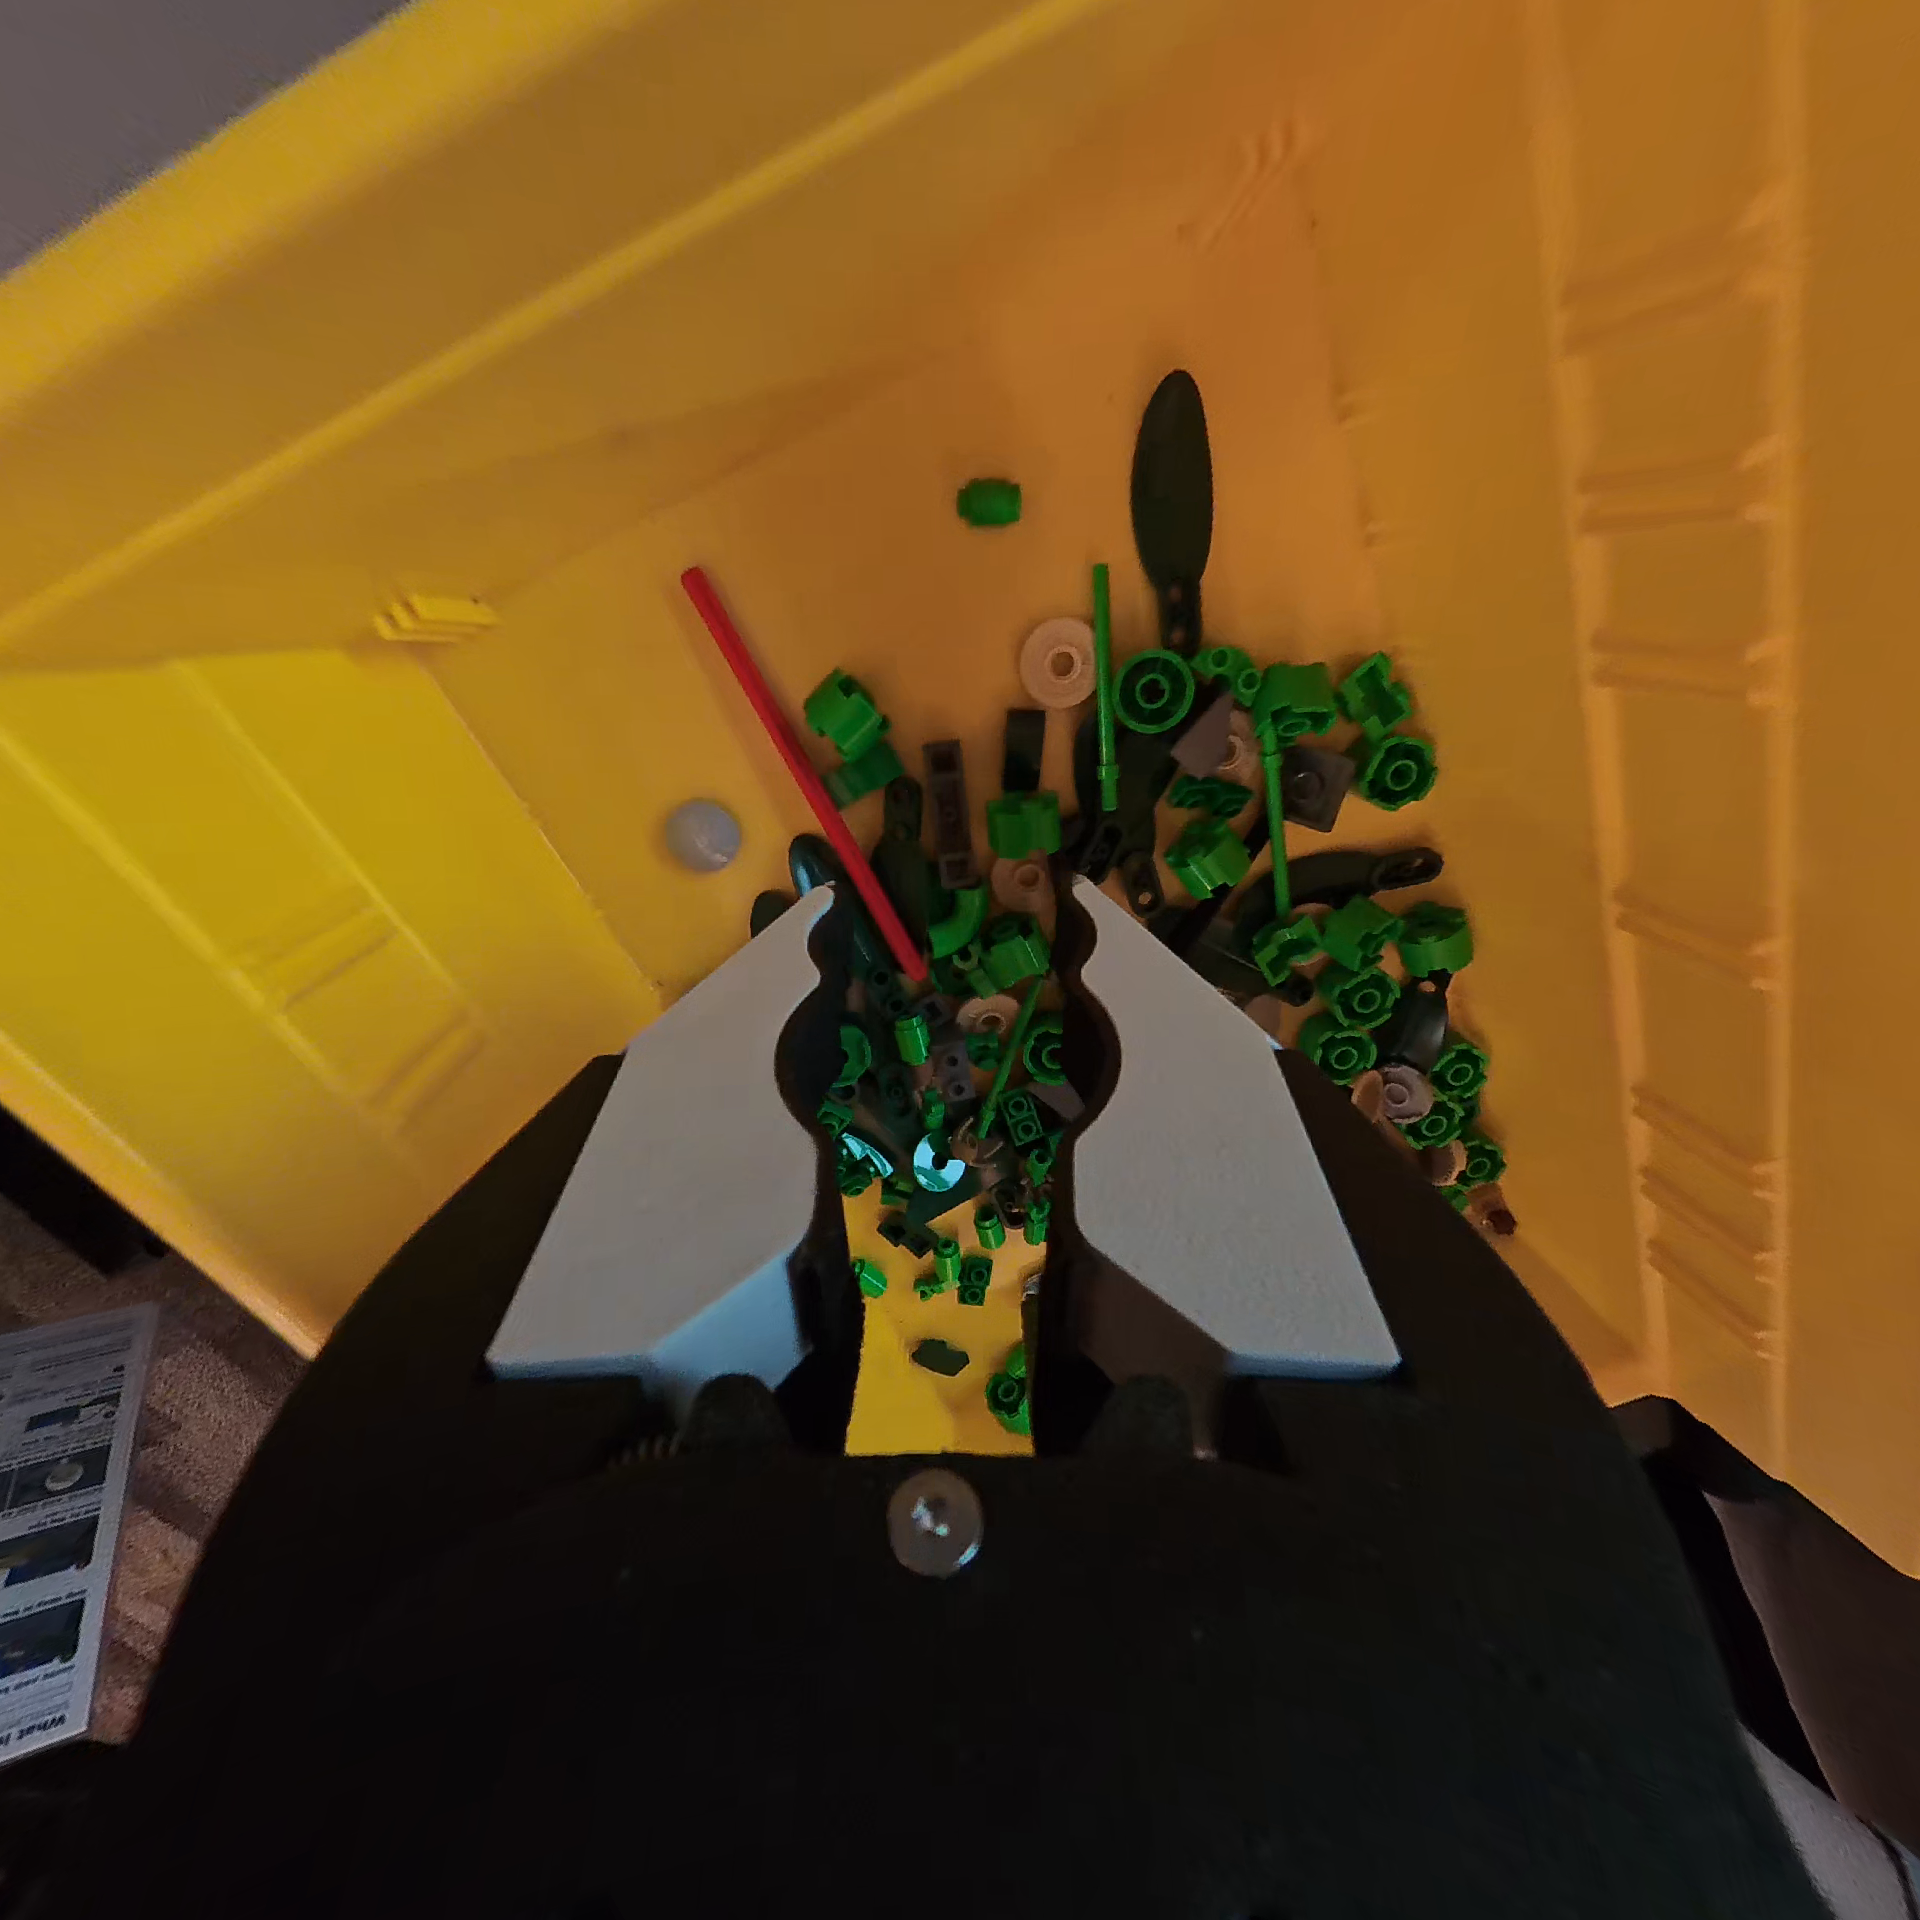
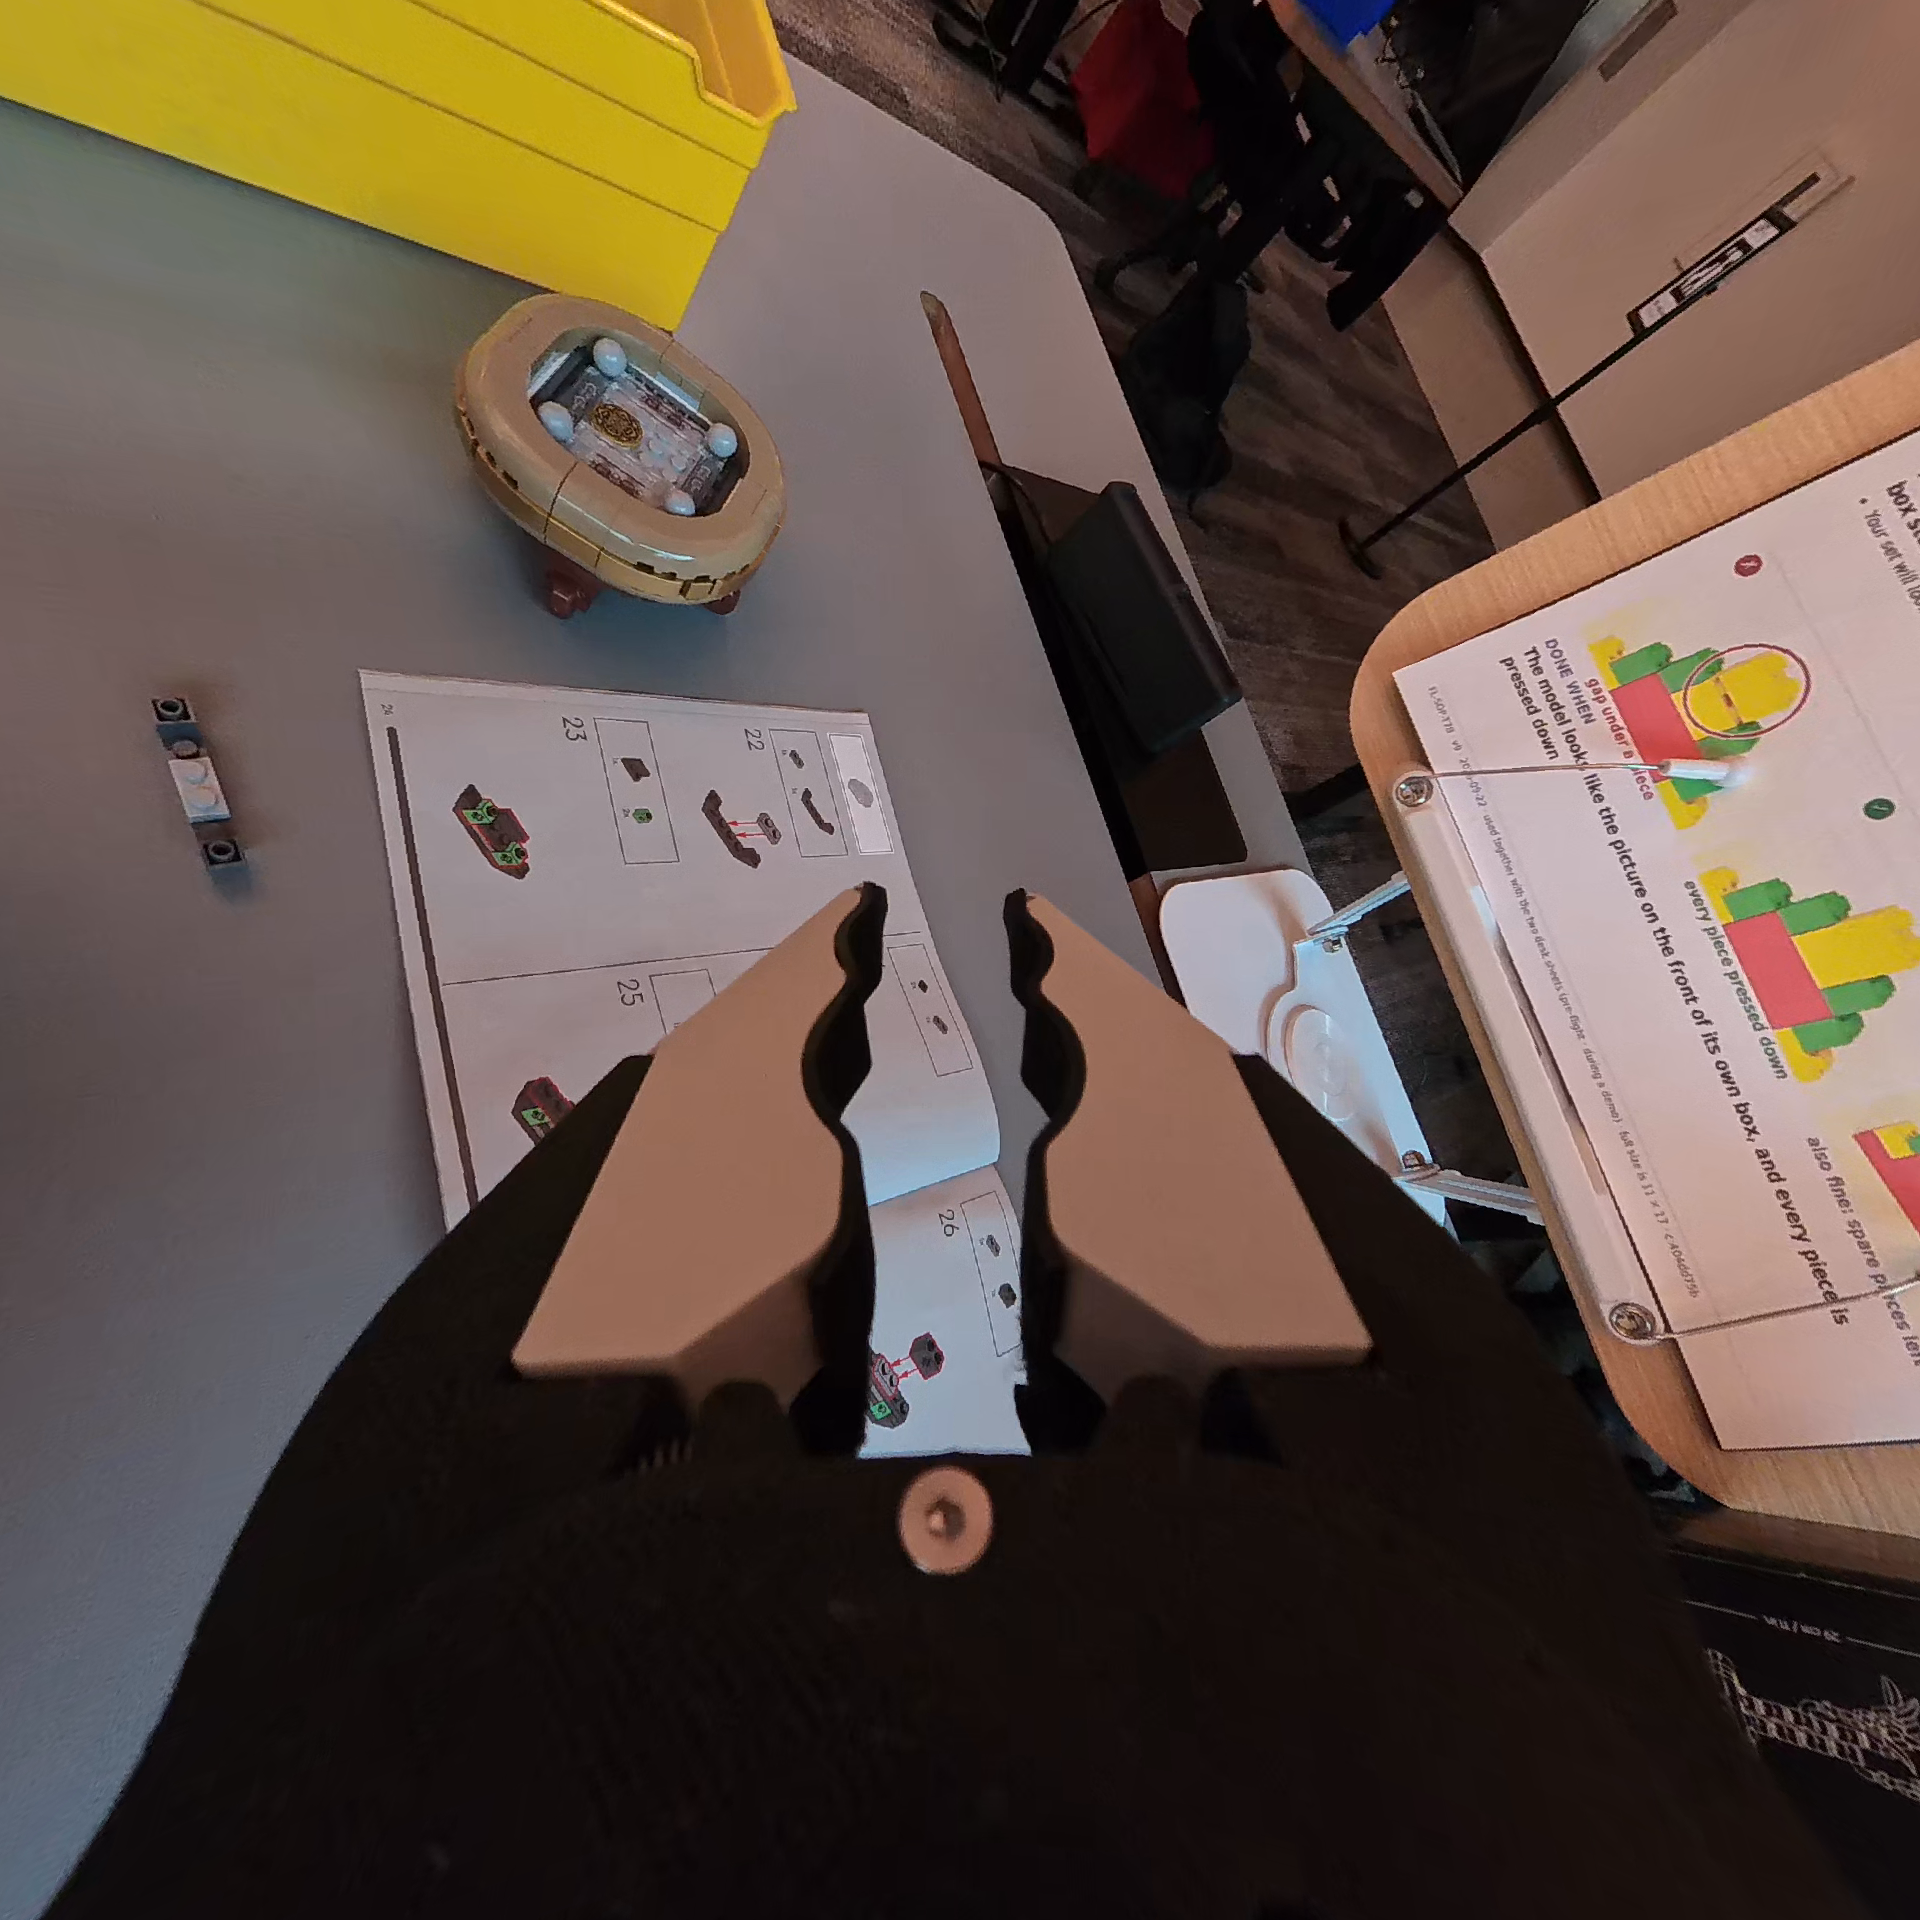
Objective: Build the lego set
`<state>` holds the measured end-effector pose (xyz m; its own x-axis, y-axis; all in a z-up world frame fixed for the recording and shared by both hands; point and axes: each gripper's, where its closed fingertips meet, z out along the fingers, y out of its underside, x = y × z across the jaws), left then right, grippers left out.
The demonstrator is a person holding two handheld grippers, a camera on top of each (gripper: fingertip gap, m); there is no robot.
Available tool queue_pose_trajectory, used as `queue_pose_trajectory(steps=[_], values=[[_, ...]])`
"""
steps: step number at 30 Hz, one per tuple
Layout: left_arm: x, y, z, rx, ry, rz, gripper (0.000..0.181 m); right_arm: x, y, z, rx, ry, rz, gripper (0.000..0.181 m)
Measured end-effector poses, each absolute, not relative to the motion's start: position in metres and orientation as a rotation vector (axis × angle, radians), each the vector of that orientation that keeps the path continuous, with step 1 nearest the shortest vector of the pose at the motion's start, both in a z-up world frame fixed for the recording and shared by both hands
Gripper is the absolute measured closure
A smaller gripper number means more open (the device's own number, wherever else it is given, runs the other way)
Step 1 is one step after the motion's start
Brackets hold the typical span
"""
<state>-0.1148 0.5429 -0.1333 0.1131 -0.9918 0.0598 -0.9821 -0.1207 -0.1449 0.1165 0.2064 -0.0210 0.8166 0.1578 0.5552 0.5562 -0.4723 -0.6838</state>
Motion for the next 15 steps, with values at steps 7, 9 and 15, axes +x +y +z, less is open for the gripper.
queue_pose_trajectory(steps=[7, 9, 15], values=[[-0.118, 0.543, -0.13, -2.331, 2.007, -0.267, 0.149, 0.114, 0.207, -0.019, -2.027, -0.528, -0.51, 0.159], [-0.121, 0.547, -0.13, -2.349, 1.981, -0.244, 0.149, 0.113, 0.208, -0.018, -2.025, -0.529, -0.511, 0.159], [-0.131, 0.558, -0.133, -2.392, 1.936, -0.142, 0.149, 0.114, 0.208, -0.02, -2.03, -0.529, -0.507, 0.159]])
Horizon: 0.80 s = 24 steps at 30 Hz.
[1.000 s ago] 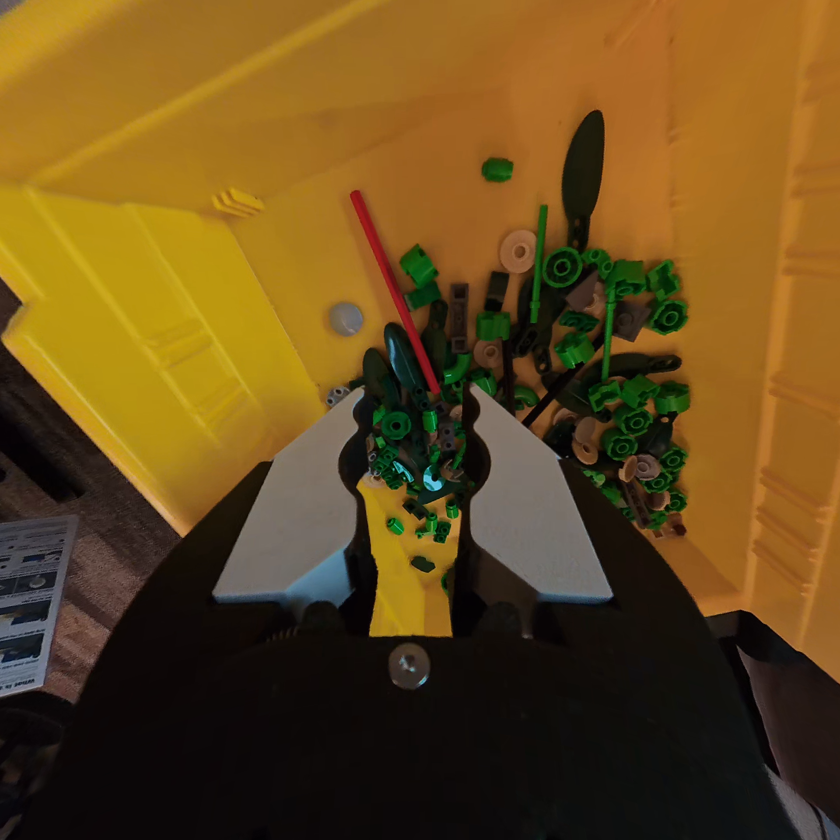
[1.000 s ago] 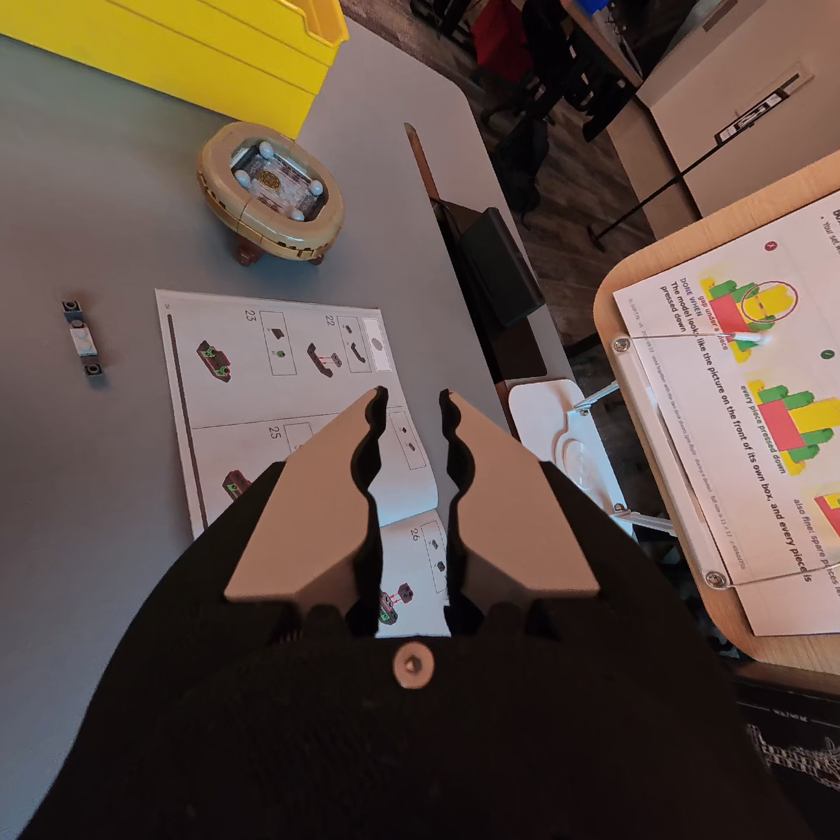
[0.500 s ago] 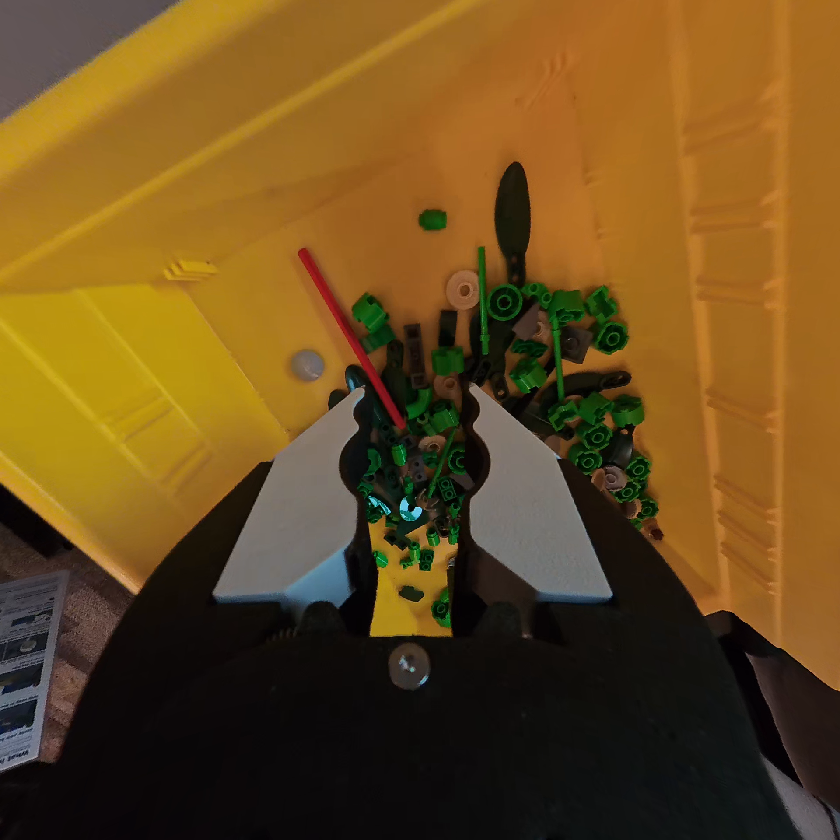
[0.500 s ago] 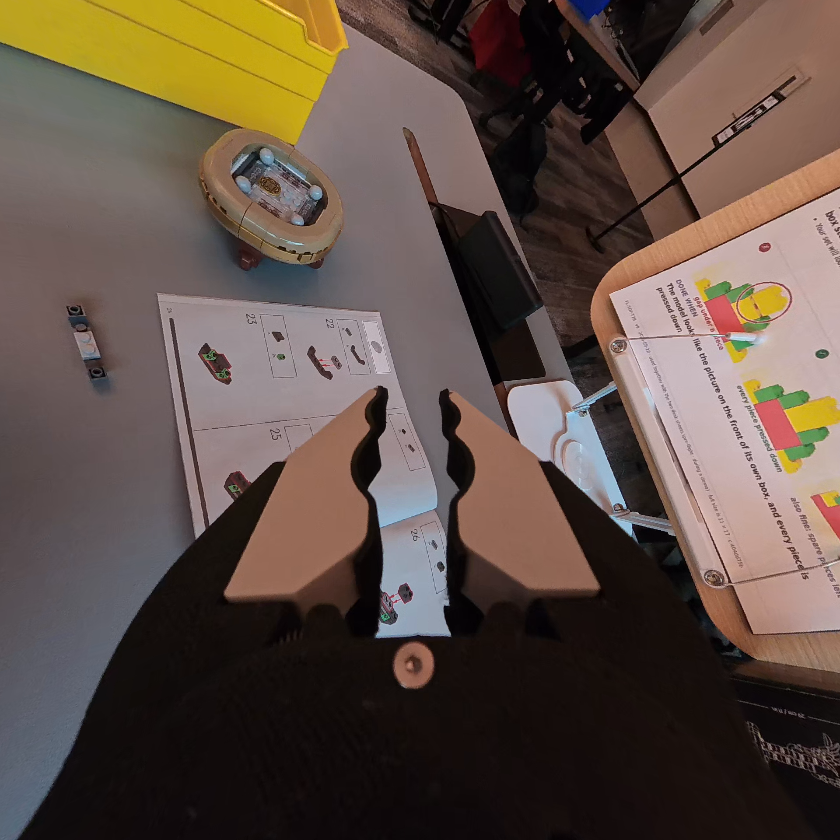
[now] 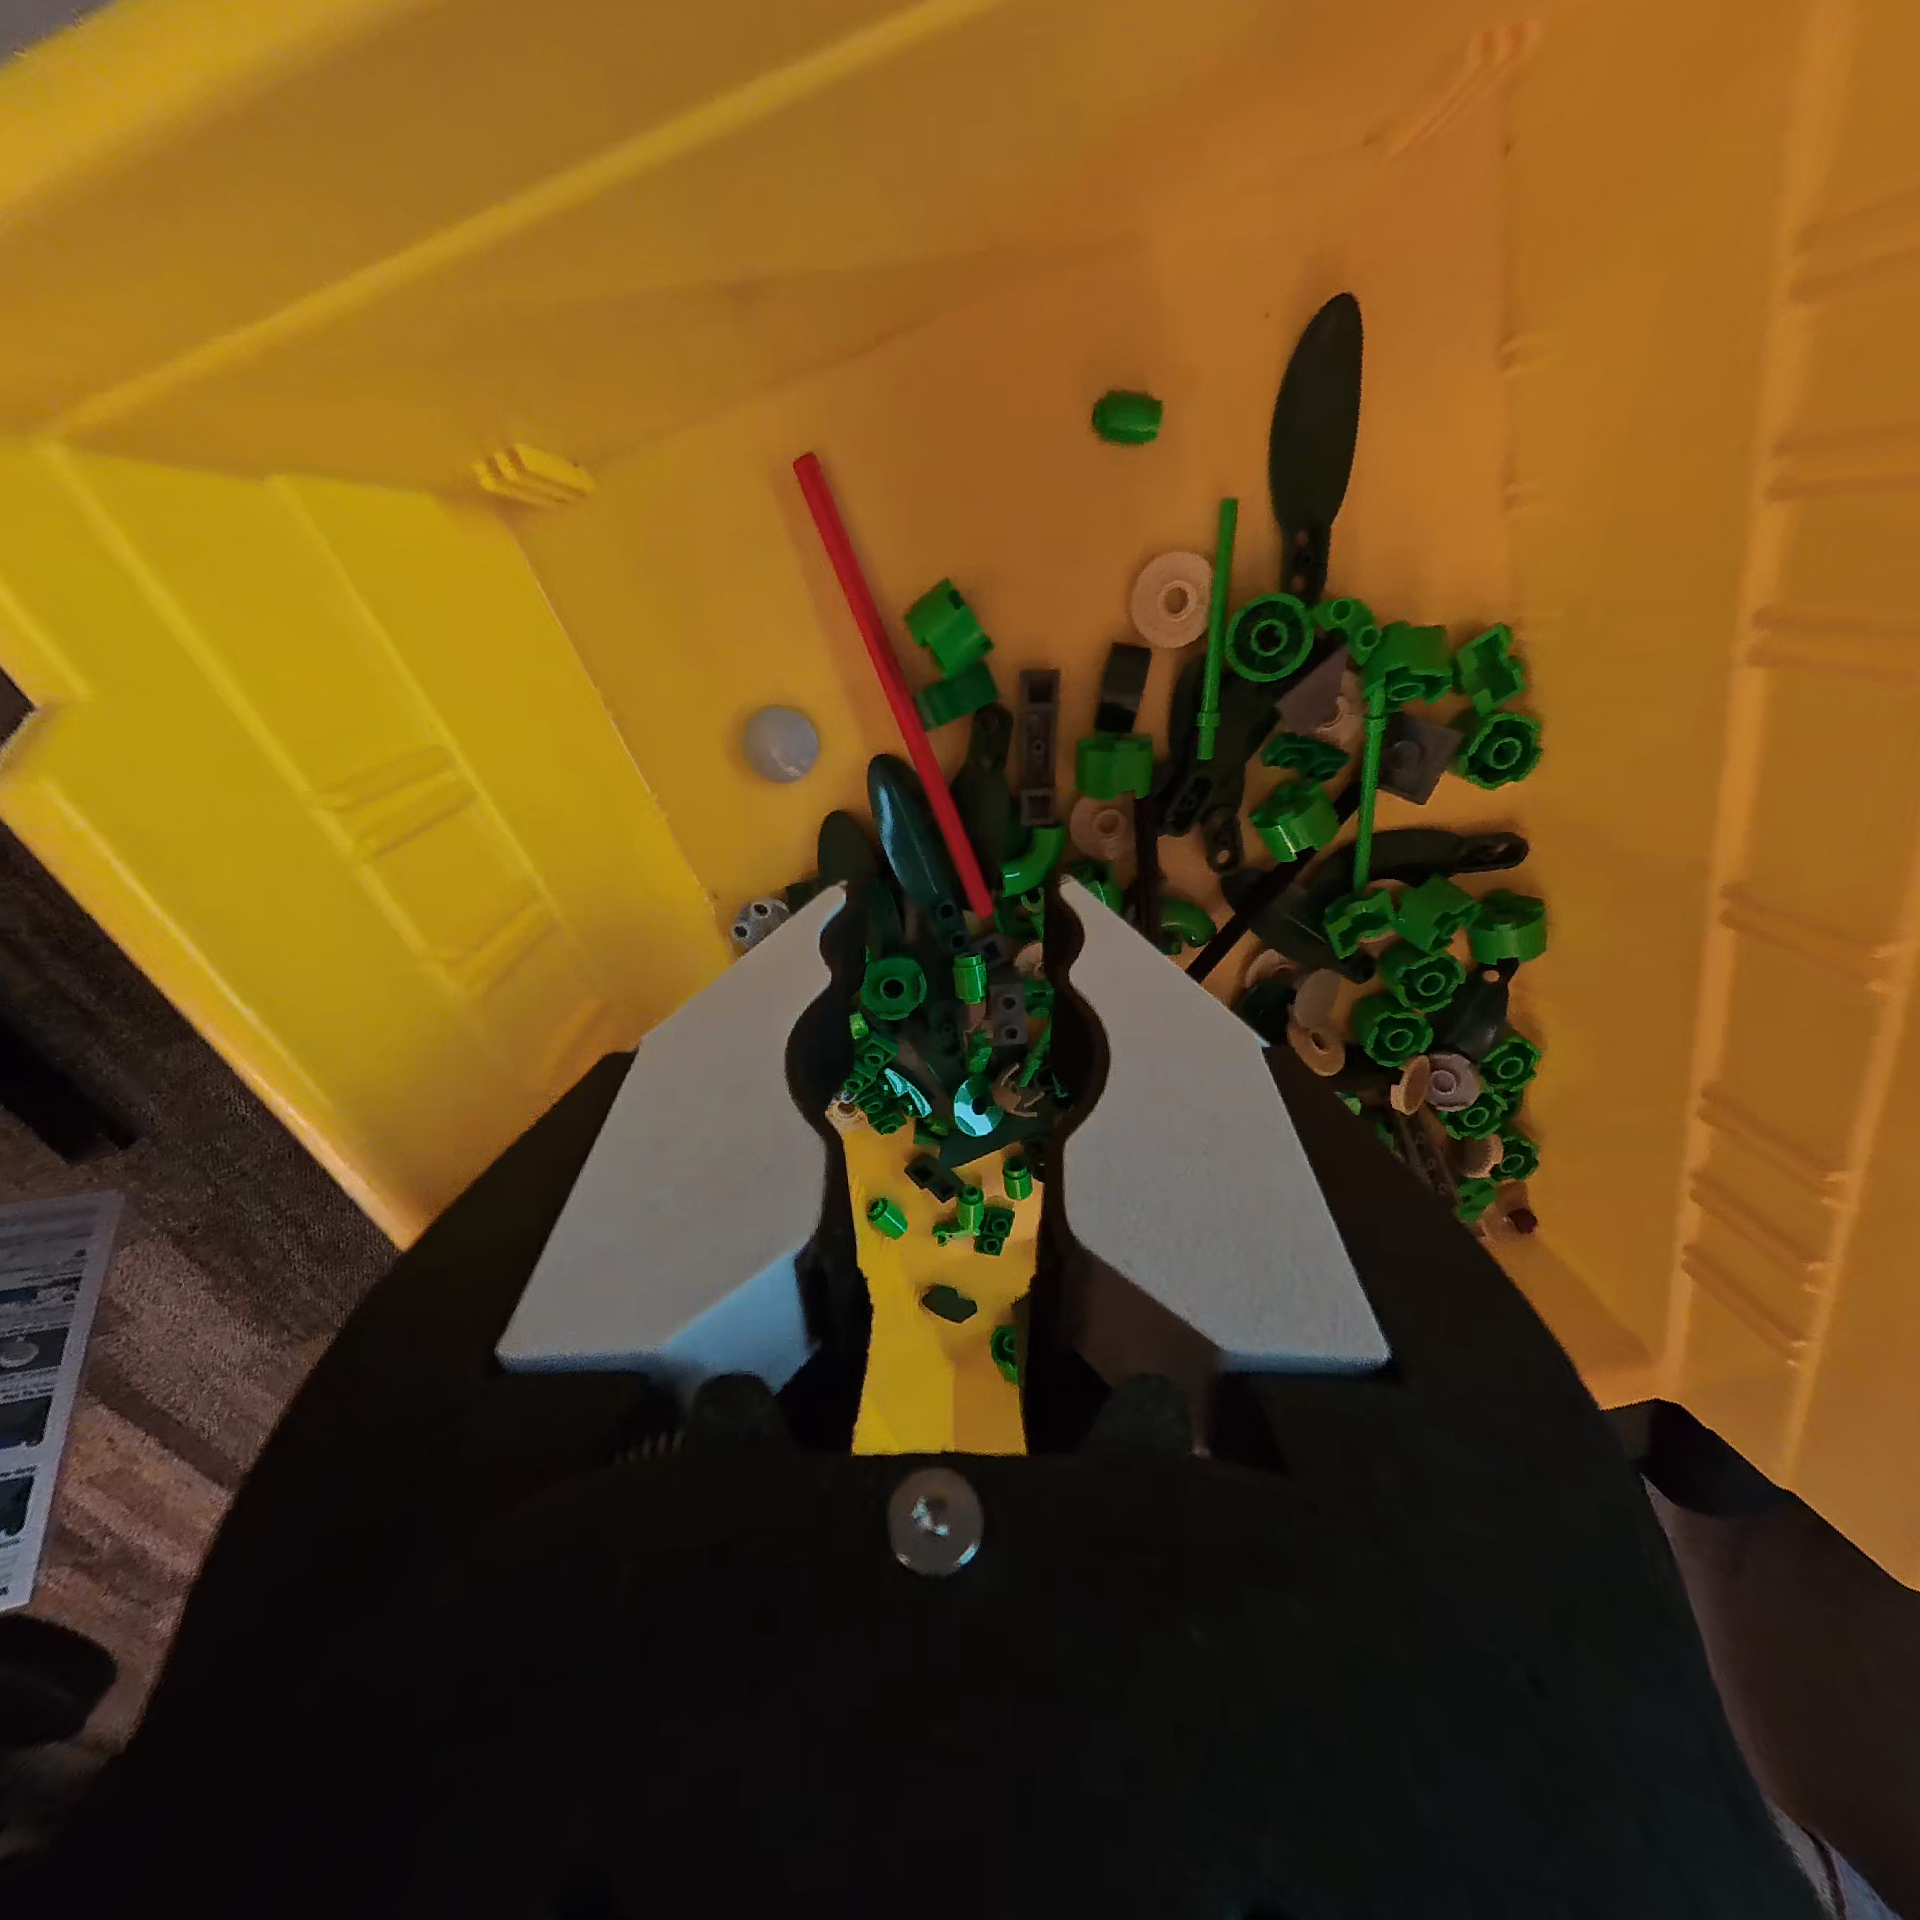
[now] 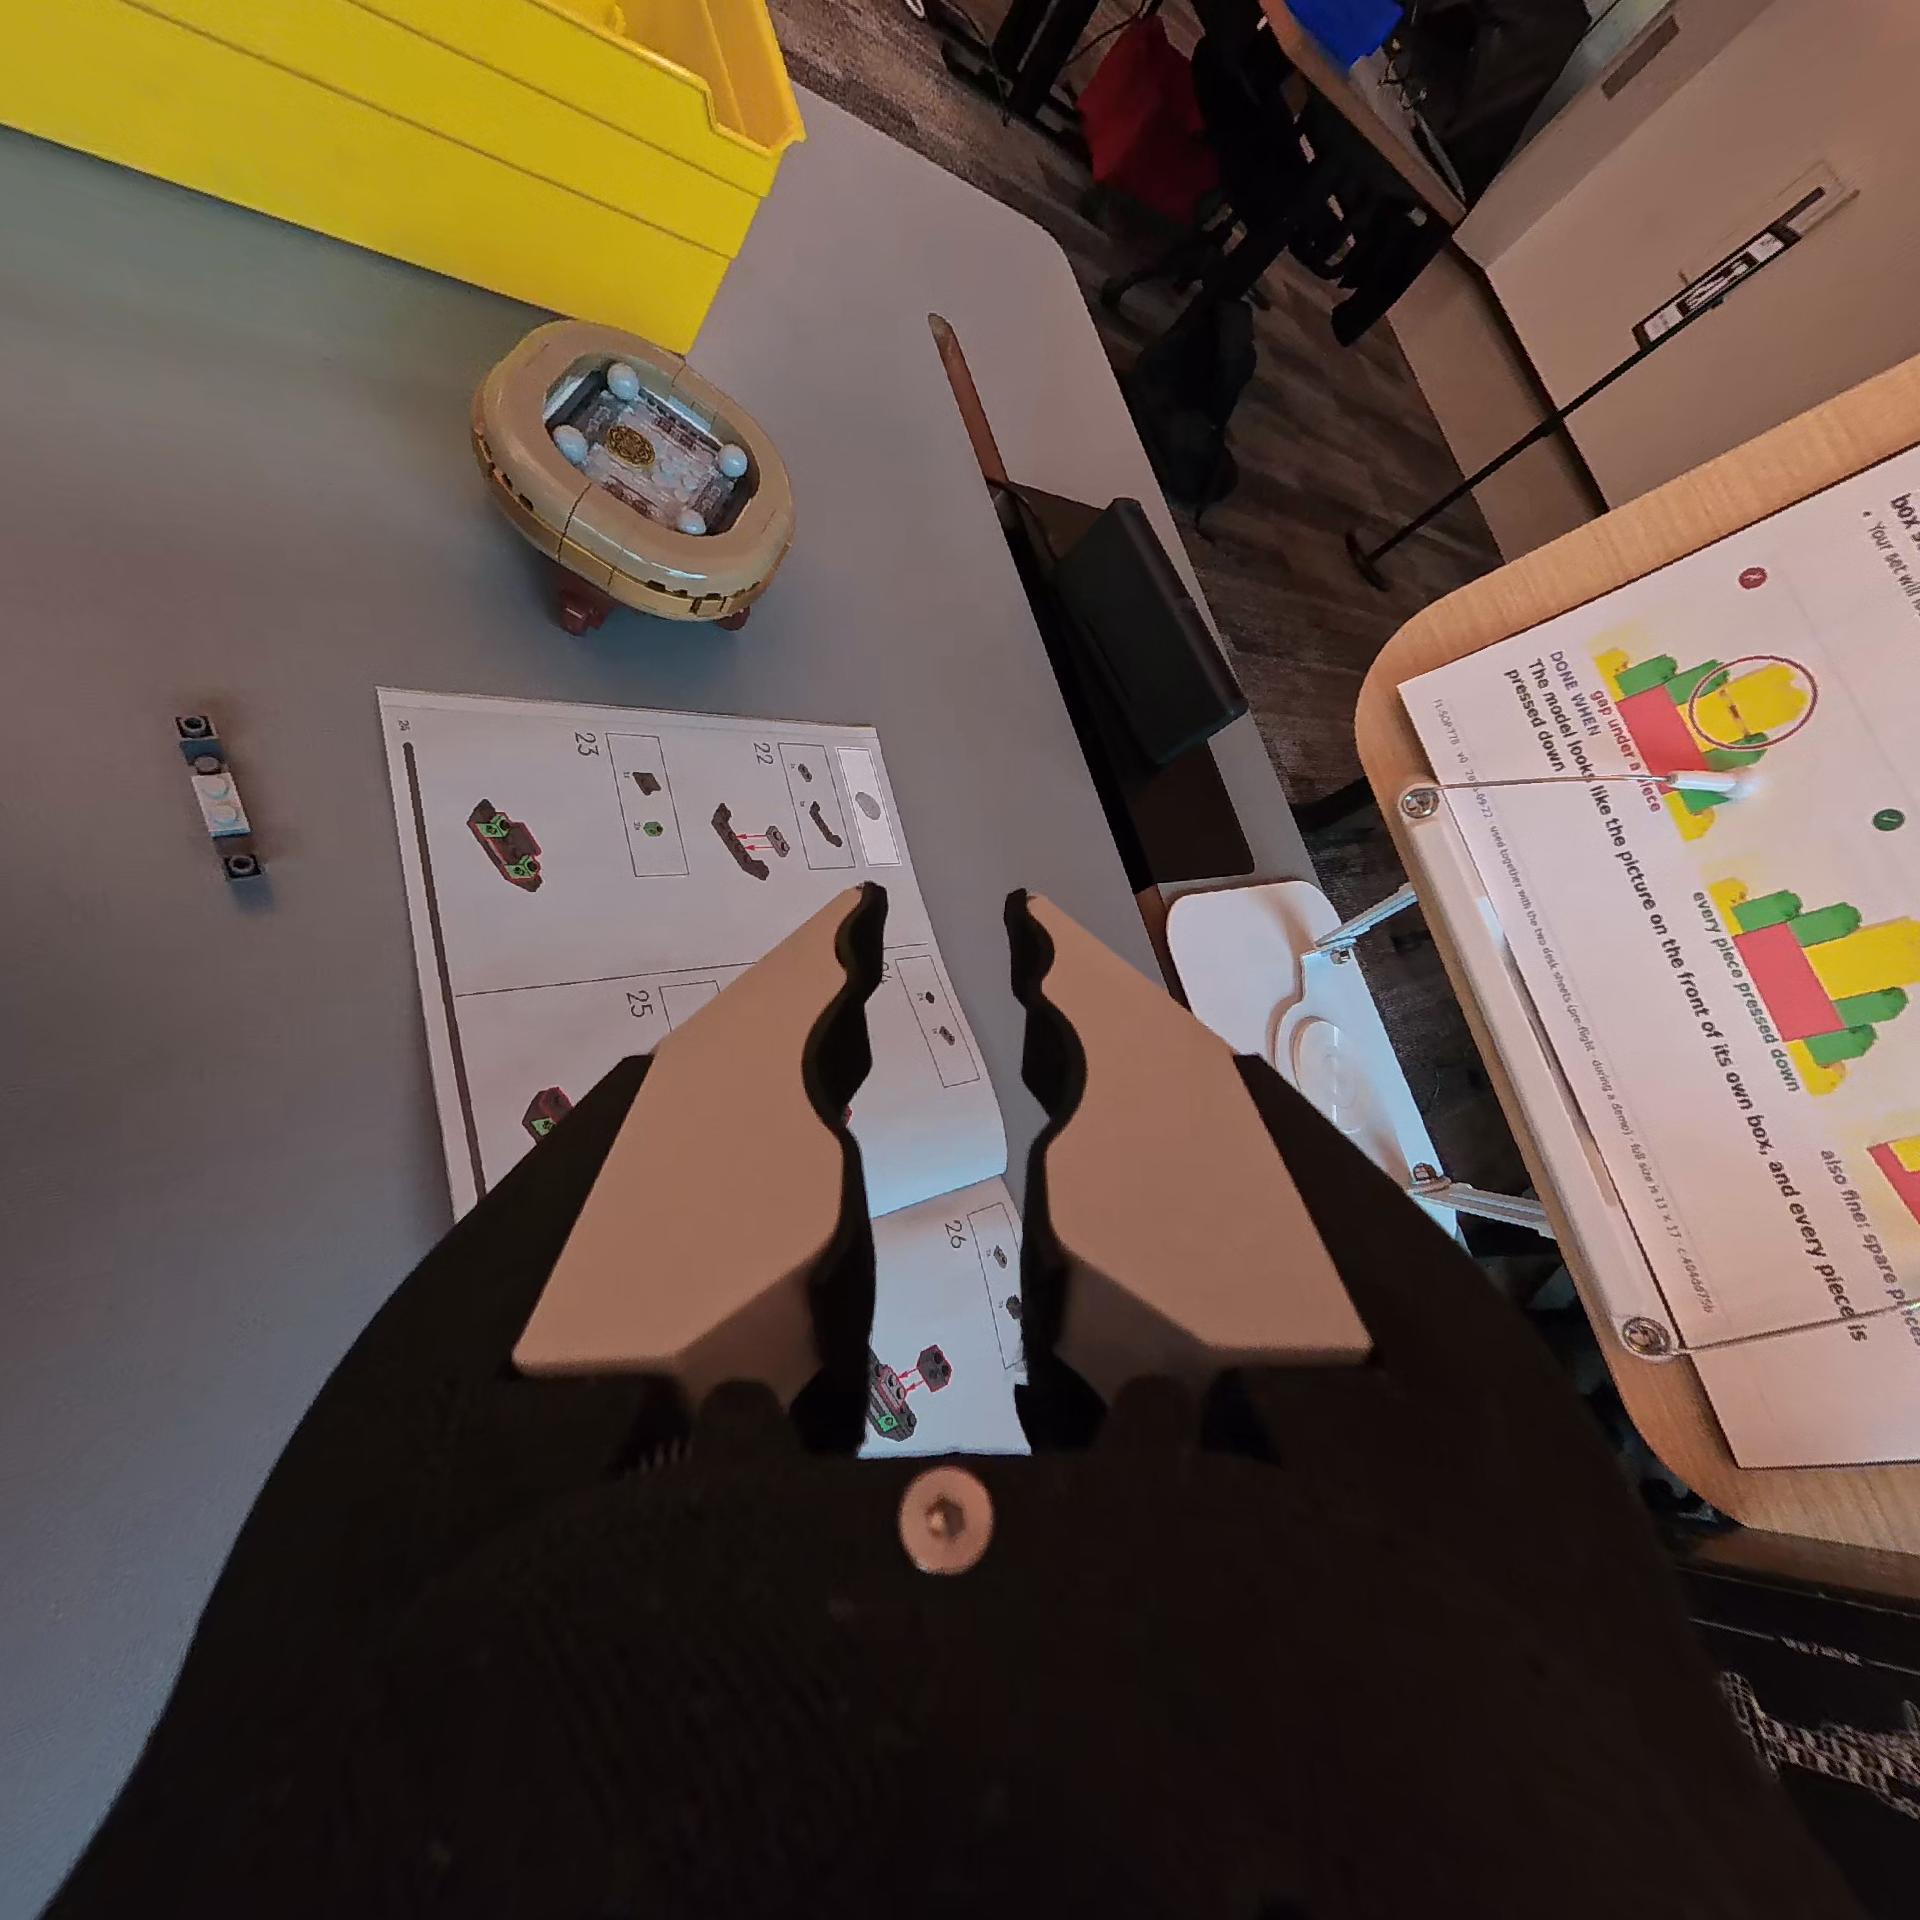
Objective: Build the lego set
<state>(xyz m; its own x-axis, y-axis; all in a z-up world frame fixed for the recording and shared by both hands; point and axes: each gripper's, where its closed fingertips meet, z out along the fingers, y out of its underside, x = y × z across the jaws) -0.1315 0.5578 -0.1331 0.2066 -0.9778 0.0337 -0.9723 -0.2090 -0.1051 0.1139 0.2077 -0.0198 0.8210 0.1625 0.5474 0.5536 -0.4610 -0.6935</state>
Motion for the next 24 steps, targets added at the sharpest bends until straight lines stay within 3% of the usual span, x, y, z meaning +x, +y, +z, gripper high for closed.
queue_pose_trajectory(steps=[24], values=[[-0.167, 0.565, -0.158, -2.573, 1.926, 0.114, 0.167, 0.116, 0.207, -0.025, -2.052, -0.53, -0.513, 0.159]])
